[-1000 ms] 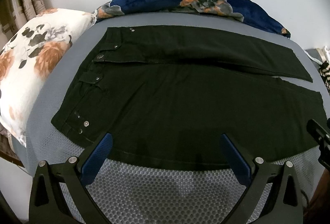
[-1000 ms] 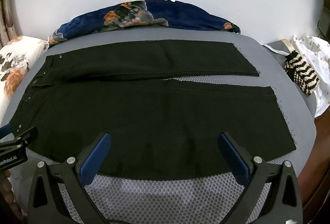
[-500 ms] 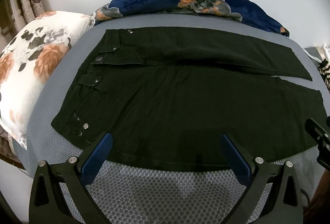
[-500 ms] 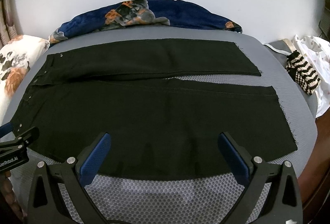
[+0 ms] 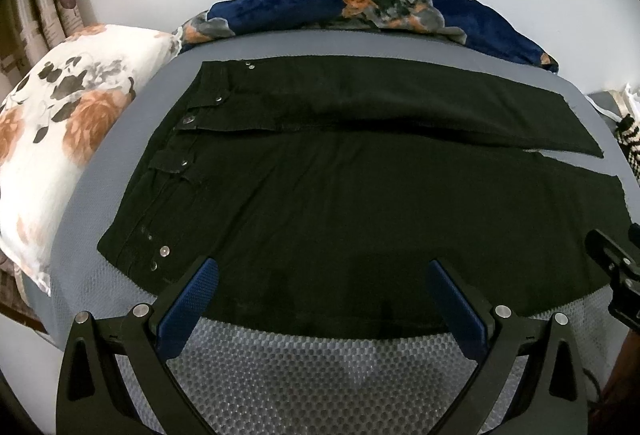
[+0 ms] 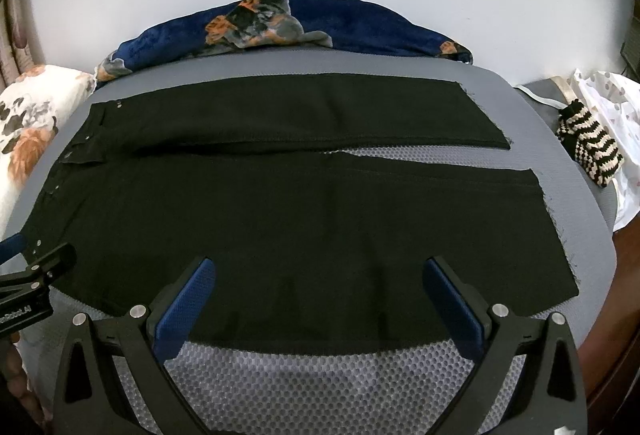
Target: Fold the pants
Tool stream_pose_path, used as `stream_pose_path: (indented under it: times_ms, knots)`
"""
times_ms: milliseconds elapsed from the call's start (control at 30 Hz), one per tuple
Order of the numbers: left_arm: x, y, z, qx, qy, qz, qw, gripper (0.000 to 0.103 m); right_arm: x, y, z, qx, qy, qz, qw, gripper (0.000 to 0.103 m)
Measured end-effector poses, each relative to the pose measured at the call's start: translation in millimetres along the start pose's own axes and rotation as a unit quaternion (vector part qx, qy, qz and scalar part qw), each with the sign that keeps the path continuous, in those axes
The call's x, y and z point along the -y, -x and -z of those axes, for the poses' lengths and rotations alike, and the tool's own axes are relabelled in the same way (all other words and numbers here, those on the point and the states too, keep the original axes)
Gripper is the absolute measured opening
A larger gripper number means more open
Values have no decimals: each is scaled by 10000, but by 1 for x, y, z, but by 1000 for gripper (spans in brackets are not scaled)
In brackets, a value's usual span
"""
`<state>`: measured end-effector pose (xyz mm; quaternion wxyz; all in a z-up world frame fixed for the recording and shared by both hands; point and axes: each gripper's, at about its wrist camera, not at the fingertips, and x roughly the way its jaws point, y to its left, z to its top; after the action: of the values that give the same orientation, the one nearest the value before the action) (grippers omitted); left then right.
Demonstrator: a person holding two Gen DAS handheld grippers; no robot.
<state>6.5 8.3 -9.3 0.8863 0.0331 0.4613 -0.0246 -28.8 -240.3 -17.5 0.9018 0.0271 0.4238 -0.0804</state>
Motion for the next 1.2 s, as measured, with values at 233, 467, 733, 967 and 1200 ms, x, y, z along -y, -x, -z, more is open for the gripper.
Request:
stream_pose_path:
  times_ms: [233,467,733,967,1200]
  knots:
    - [-5,-5,-9,-21,63,82,9999,103,-3,-7,-6,-38,29,-54,10000,103]
    - [-32,-13,-43,-6,203,289,9994,103,-10,-21,-22,-107,77,-484,9987,103]
    - [-119,-36,-108,182,789,477,9956,102,-29,-57,-75,-242,238,-806,9962,103]
    - [-203,-94,-163,94,1351,1167,9839,66,-56,-94,-118,-373,153,-1127,9928,103]
    - [-255,-176,-197,-311,2007,2395,9494,46,-89,-131,-139,-518,695,-917,9920,103]
